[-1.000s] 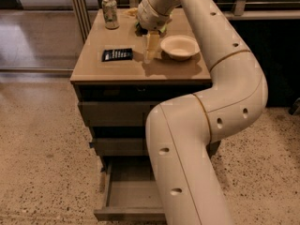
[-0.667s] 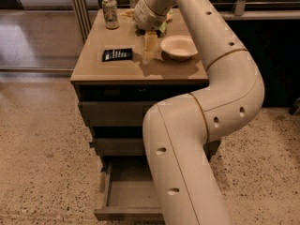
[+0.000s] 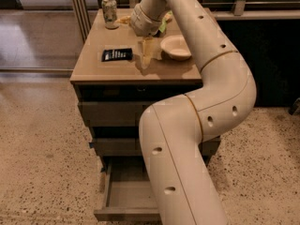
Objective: Place rxbar chocolate into bottom drawer
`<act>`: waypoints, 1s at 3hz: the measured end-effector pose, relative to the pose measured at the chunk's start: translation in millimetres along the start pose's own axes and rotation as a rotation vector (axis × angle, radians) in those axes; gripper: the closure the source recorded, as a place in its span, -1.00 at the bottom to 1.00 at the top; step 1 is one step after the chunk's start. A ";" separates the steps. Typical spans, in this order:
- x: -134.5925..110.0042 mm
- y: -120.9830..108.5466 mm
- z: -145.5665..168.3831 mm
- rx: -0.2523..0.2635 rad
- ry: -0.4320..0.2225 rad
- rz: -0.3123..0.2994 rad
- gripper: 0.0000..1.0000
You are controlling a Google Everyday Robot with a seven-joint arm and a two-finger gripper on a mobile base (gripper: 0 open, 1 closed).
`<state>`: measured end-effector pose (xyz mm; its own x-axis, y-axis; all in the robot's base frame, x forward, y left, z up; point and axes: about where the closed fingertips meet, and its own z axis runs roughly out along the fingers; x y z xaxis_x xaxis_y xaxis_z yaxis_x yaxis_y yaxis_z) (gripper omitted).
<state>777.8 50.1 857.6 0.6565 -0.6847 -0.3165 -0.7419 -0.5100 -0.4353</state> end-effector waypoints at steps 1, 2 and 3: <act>0.5 2.9 13.1 -0.021 -0.012 -0.023 -1.00; 0.2 4.0 18.9 -0.031 -0.017 -0.034 -1.00; -0.4 4.4 18.6 -0.036 -0.014 -0.045 -1.00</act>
Offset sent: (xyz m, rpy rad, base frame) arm 0.1253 -0.0101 0.0437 -0.0322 0.0422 0.0871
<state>776.7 57.8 840.1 0.6908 -0.6534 -0.3096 -0.7159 -0.5583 -0.4192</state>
